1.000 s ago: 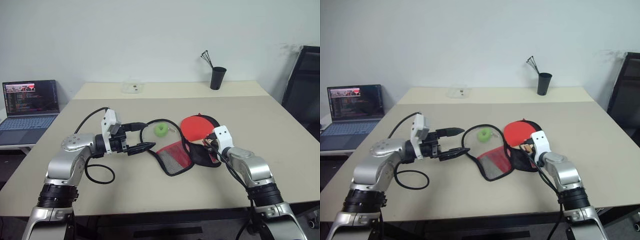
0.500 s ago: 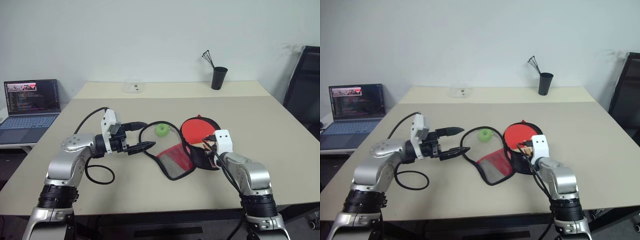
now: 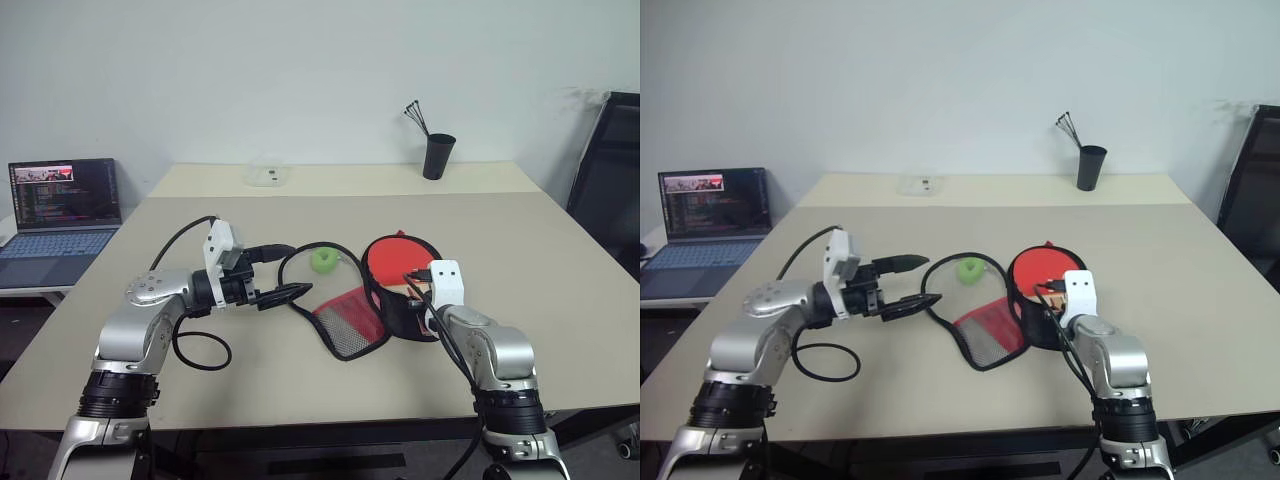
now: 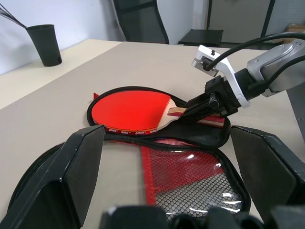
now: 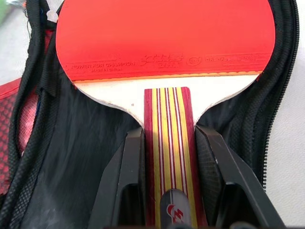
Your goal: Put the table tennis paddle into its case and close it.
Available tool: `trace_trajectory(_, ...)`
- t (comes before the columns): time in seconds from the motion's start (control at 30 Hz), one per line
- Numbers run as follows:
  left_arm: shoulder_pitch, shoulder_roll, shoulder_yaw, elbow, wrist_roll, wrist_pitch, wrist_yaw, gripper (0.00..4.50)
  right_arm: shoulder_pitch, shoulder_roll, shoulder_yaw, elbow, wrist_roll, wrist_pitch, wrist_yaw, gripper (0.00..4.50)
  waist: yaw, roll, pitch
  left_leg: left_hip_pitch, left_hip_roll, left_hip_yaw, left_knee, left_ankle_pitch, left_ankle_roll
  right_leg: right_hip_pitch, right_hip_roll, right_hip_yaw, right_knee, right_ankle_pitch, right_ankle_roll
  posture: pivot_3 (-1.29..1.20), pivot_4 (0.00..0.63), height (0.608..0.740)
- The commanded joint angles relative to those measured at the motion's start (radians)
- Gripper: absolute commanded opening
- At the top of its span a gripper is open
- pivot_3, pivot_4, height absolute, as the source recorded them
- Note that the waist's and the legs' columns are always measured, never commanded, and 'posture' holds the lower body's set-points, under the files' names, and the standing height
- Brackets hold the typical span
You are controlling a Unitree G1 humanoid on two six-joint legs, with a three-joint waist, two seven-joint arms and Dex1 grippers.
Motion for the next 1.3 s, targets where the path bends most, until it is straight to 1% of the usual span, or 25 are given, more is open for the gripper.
trace_trajectory(0.03, 0.003, 0.003, 0.019, -0.038, -0.011, -0.013, 0.004, 4.5, -0.02, -0.004, -0.002, 0.003, -0.001, -0.033, 0.002, 1.09, 0.0, 0.0, 0.0, 0.0, 0.0, 0.0, 0.0, 0.0, 0.0, 0.0, 0.0, 0.0, 0.0, 0.0, 0.0, 0.0, 0.15, 0.74)
trace_trajectory(0.13, 0.008, 0.003, 0.02, -0.043, -0.012, -0.012, 0.007, 4.5, -0.017, 0.006, -0.007, -0.002, -0.001, -0.034, -0.01, 1.09, 0.0, 0.0, 0.0, 0.0, 0.0, 0.0, 0.0, 0.0, 0.0, 0.0, 0.0, 0.0, 0.0, 0.0, 0.0, 0.0, 0.15, 0.74)
trace_trajectory(0.17, 0.009, 0.003, 0.02, -0.044, -0.012, -0.012, 0.008, 4.5, -0.016, 0.007, -0.007, -0.006, -0.001, -0.034, -0.012, 1.8, 0.0, 0.0, 0.0, 0.0, 0.0, 0.0, 0.0, 0.0, 0.0, 0.0, 0.0, 0.0, 0.0, 0.0, 0.0, 0.0, 0.15, 0.74)
trace_trajectory(0.2, 0.011, 0.004, 0.021, -0.045, -0.012, -0.012, 0.009, 4.5, -0.016, 0.008, -0.007, -0.009, 0.0, -0.033, -0.012, 2.0, 0.0, 0.0, 0.0, 0.0, 0.0, 0.0, 0.0, 0.0, 0.0, 0.0, 0.0, 0.0, 0.0, 0.0, 0.0, 0.0, 0.15, 0.74)
trace_trajectory(0.27, 0.015, 0.004, 0.022, -0.048, -0.013, -0.011, 0.01, 4.5, -0.013, 0.004, 0.0, -0.02, 0.0, -0.032, -0.006, 2.59, 0.0, 0.0, 0.0, 0.0, 0.0, 0.0, 0.0, 0.0, 0.0, 0.0, 0.0, 0.0, 0.0, 0.0, 0.0, 0.0, 0.15, 0.74)
trace_trajectory(0.33, 0.018, 0.005, 0.023, -0.051, -0.014, -0.011, 0.011, 4.5, -0.006, -0.005, 0.012, -0.036, -0.001, -0.031, 0.004, 3.32, 0.0, 0.0, 0.0, 0.0, 0.0, 0.0, 0.0, 0.0, 0.0, 0.0, 0.0, 0.0, 0.0, 0.0, 0.0, 0.0, 0.15, 0.74)
trace_trajectory(0.43, 0.029, 0.004, 0.033, -0.051, -0.006, -0.017, 0.032, 4.5, 0.029, -0.064, 0.082, -0.147, 0.036, 0.0, 0.1, 4.35, 0.0, 0.0, 0.0, 0.0, 0.0, 0.0, 0.0, 0.0, 0.0, 0.0, 0.0, 0.0, 0.0, 0.0, 0.0, 0.0, 0.15, 0.74)
trace_trajectory(0.47, 0.034, 0.003, 0.04, -0.045, 0.004, -0.029, 0.049, 4.5, 0.038, -0.077, 0.091, -0.201, 0.08, 0.034, 0.148, 4.48, 0.0, 0.0, 0.0, 0.0, 0.0, 0.0, 0.0, 0.0, 0.0, 0.0, 0.0, 0.0, 0.0, 0.0, 0.0, 0.0, 0.15, 0.74)
trace_trajectory(0.53, 0.043, 0.007, 0.04, -0.033, 0.031, -0.043, 0.078, 4.5, 0.047, -0.098, 0.095, -0.283, 0.153, 0.081, 0.222, 4.48, 0.0, 0.0, 0.0, 0.0, 0.0, 0.0, 0.0, 0.0, 0.0, 0.0, 0.0, 0.0, -0.001, 0.0, 0.0, 0.0, 0.15, 0.74)
trace_trajectory(0.6, 0.057, 0.014, 0.039, -0.023, 0.043, -0.034, 0.095, 4.5, 0.045, -0.147, 0.083, -0.373, 0.254, 0.129, 0.329, 4.48, -0.001, 0.0, 0.0, 0.0, 0.0, 0.0, 0.0, 0.0, 0.0, 0.0, 0.0, 0.0, 0.0, 0.0, 0.0, 0.0, 0.15, 0.74)
trace_trajectory(0.7, 0.077, 0.025, 0.044, -0.001, 0.057, -0.022, 0.113, 4.5, 0.021, -0.277, 0.037, -0.464, 0.382, 0.17, 0.482, 4.48, -0.001, 0.0, 0.0, 0.0, 0.001, -0.001, 0.0, 0.0, 0.0, 0.0, 0.0, -0.001, 0.0, 0.0, 0.0, 0.0, 0.15, 0.74)
trace_trajectory(0.77, 0.086, 0.033, 0.042, 0.026, 0.065, -0.018, 0.113, 4.5, -0.004, -0.374, -0.005, -0.465, 0.428, 0.16, 0.553, 4.48, 0.0, 0.0, 0.0, 0.0, 0.0, -0.001, 0.0, 0.0, 0.0, 0.0, 0.0, -0.002, 0.0, 0.0, 0.0, 0.0, 0.15, 0.74)
trace_trajectory(0.83, 0.095, 0.045, 0.033, 0.055, 0.072, -0.019, 0.097, 4.5, -0.025, -0.447, -0.027, -0.448, 0.453, 0.138, 0.598, 4.48, 0.001, 0.0, 0.0, 0.0, 0.0, -0.001, 0.0, 0.0, 0.0, 0.0, 0.0, -0.002, -0.001, 0.0, 0.0, 0.0, 0.15, 0.74)
trace_trajectory(0.93, 0.091, 0.055, 0.019, 0.134, 0.103, -0.022, 0.099, 3.95, -0.046, -0.525, -0.035, -0.417, 0.465, 0.103, 0.642, 4.5, 0.002, 0.0, 0.0, 0.0, 0.0, -0.001, 0.0, 0.0, 0.0, 0.0, 0.0, -0.002, -0.001, -0.001, -0.001, 0.0, 0.15, 0.74)
trace_trajectory(0.97, 0.089, 0.057, 0.012, 0.163, 0.121, -0.035, 0.1, 3.67, -0.05, -0.54, -0.035, -0.408, 0.467, 0.093, 0.649, 4.5, 0.001, 0.0, 0.0, 0.0, 0.0, -0.001, 0.0, 0.0, 0.0, 0.0, 0.0, -0.002, -0.001, -0.001, -0.001, 0.0, 0.15, 0.74)
trace_trajectory(1.1, 0.077, 0.045, -0.015, 0.273, 0.166, -0.077, 0.09, 2.2, -0.049, -0.566, -0.021, -0.385, 0.455, 0.058, 0.649, 4.5, 0.001, 0.0, 0.0, 0.0, 0.0, -0.001, -0.001, 0.0, 0.0, 0.0, 0.0, -0.002, -0.001, -0.001, -0.001, 0.0, 0.15, 0.74)
trace_trajectory(1.3, 0.021, -0.016, -0.016, 0.383, 0.191, -0.144, 0.099, 0.02, -0.031, -0.562, 0.001, -0.393, 0.464, 0.042, 0.641, 4.5, 0.006, -0.001, 0.0, -0.001, 0.0, -0.001, 0.0, 0.0, 0.0, 0.0, 0.0, -0.003, -0.001, -0.001, -0.001, 0.0, 0.15, 0.74)
